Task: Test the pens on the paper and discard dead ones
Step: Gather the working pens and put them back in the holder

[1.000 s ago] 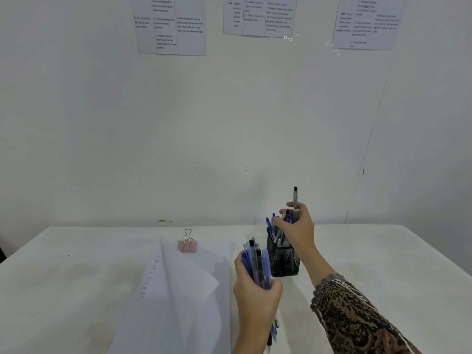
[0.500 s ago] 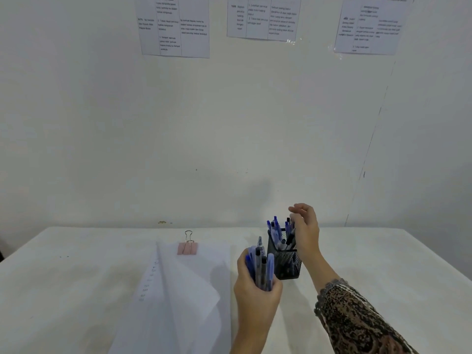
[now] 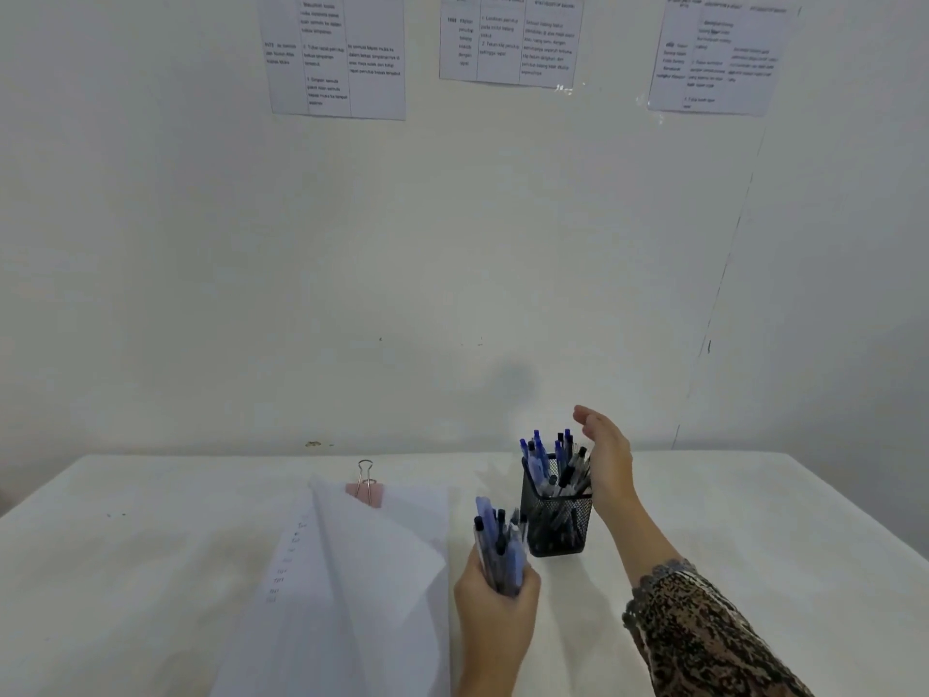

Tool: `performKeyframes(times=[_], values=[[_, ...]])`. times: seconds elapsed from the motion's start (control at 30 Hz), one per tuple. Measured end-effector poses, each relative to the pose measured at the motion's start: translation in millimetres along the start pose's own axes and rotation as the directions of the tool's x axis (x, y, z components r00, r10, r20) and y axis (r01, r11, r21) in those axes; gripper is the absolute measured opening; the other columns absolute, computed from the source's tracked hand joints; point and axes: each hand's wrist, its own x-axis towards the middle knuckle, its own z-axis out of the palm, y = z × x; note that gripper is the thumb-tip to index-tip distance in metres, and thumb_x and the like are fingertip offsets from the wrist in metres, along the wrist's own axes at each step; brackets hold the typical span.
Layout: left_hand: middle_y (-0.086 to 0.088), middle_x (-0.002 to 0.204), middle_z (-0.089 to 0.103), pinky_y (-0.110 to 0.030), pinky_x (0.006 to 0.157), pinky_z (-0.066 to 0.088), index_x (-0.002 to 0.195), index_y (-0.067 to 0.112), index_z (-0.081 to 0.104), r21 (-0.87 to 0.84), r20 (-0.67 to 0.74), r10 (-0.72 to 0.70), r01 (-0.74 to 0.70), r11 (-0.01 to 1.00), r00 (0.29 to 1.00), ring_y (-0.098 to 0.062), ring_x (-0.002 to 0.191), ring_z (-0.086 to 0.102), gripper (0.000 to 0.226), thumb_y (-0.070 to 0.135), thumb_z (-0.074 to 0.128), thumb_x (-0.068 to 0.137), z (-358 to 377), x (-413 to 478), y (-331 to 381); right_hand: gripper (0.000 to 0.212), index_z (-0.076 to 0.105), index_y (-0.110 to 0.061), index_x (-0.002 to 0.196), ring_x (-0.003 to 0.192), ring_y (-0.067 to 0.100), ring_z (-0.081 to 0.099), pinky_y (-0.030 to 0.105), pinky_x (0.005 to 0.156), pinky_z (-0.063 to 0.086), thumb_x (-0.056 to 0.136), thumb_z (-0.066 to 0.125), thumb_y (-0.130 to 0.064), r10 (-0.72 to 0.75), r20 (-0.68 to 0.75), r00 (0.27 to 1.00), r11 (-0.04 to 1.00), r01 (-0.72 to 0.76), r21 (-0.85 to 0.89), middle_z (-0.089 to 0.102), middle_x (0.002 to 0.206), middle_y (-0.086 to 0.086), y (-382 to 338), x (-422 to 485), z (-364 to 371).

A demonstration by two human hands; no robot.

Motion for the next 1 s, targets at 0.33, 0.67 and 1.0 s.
performKeyframes(times=[0.33,0.67,1.0], values=[[0.003,0.07,0.066,-0.018,0.061,0.052,0.081,0.011,0.064,-0.272,0.153,0.058,-0.015,0.962,0.986,-0.006,0.063,0.064,0.01,0.003,0.069,0.079,38,52,100,0.015,0.058,-0.008,0.099,0.083,0.019,0.055,0.029,0.067,0.043,0.094,0.045,-0.007,0.188,-0.04,0.981,0.952,-0.173,0.252,0.061,0.092,0.001,3,-4,-12],[-0.005,0.069,0.057,-0.021,0.06,0.054,0.081,0.007,0.059,0.082,0.487,0.122,-0.183,0.98,0.865,-0.01,0.059,0.058,0.018,-0.009,0.059,0.073,29,81,96,0.022,0.06,-0.013,0.082,0.07,0.017,0.054,0.027,0.055,0.041,0.093,0.044,-0.001,0.229,0.013,0.973,0.94,-0.224,0.256,0.063,0.086,0.003,4,-3,-16],[-0.004,0.066,0.055,-0.034,0.064,0.051,0.077,0.013,0.056,-0.042,0.272,0.138,-0.131,0.99,0.952,-0.017,0.059,0.054,0.02,-0.006,0.061,0.074,71,98,91,0.021,0.06,-0.009,0.082,0.073,0.017,0.055,0.028,0.06,0.042,0.091,0.044,0.002,0.225,0.046,0.973,0.952,-0.229,0.202,0.064,0.083,0.006,7,-1,-20]])
